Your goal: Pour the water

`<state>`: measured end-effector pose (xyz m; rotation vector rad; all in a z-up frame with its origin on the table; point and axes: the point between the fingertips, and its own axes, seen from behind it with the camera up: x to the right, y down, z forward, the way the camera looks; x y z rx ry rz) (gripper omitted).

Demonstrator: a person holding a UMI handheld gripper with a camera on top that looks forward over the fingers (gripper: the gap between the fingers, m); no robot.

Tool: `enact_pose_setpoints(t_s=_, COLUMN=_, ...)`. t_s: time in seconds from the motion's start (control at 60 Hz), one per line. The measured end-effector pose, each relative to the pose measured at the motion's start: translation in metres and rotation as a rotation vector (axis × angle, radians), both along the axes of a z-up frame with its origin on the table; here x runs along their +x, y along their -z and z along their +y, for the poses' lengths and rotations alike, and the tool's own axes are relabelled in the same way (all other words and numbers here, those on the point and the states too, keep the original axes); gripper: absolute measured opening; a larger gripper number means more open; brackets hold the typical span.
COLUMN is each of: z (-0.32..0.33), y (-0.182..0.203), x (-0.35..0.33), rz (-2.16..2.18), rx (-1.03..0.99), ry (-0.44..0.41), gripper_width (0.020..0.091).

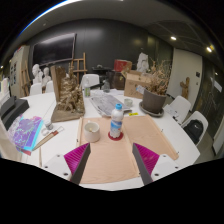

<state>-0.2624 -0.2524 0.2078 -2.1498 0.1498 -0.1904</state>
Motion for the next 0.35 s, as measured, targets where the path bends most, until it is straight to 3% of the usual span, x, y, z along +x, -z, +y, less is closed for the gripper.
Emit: enact_pose_setpoints(t_s=0.35, z=-0.028, y=0.001, x=0.01, rz=0.001, rx=-0.03, ry=0.031, gripper_width=0.0854)
